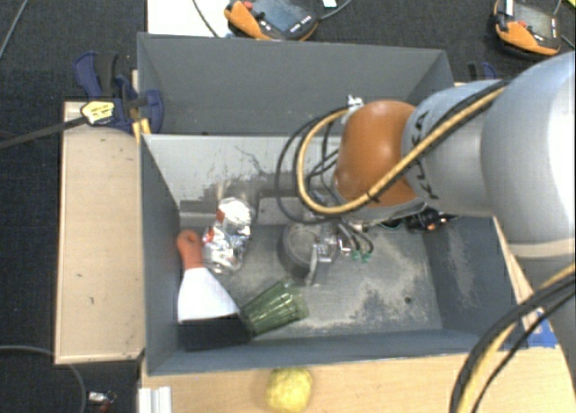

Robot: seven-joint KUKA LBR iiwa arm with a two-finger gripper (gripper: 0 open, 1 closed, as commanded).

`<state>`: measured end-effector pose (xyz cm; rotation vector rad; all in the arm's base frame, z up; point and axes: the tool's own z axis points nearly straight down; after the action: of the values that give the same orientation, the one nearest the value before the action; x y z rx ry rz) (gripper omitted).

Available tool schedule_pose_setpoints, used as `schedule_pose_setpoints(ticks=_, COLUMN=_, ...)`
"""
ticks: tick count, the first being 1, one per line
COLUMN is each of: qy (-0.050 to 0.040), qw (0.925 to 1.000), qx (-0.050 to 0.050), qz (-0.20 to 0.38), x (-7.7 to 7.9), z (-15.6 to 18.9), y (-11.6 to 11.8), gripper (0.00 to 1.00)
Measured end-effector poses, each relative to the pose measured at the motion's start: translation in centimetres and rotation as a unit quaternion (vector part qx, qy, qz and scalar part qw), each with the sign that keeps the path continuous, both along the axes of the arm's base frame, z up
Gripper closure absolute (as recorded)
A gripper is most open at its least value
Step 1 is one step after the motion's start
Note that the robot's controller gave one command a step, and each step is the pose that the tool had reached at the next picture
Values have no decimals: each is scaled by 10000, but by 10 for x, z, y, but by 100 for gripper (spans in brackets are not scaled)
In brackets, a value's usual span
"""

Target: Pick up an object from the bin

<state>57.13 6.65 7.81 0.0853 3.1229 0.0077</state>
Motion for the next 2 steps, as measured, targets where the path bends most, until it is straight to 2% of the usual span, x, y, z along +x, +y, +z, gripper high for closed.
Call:
schedule_pose_setpoints(ticks=1, qy=186, qw=9998, qx=-43, qz=83, x=-11, z=-2, y=46, gripper=100)
schedule_pose_setpoints(ticks=2, qy=186, qw=9998, qx=-43, qz=85, x=-11, z=-2, y=46, gripper=100)
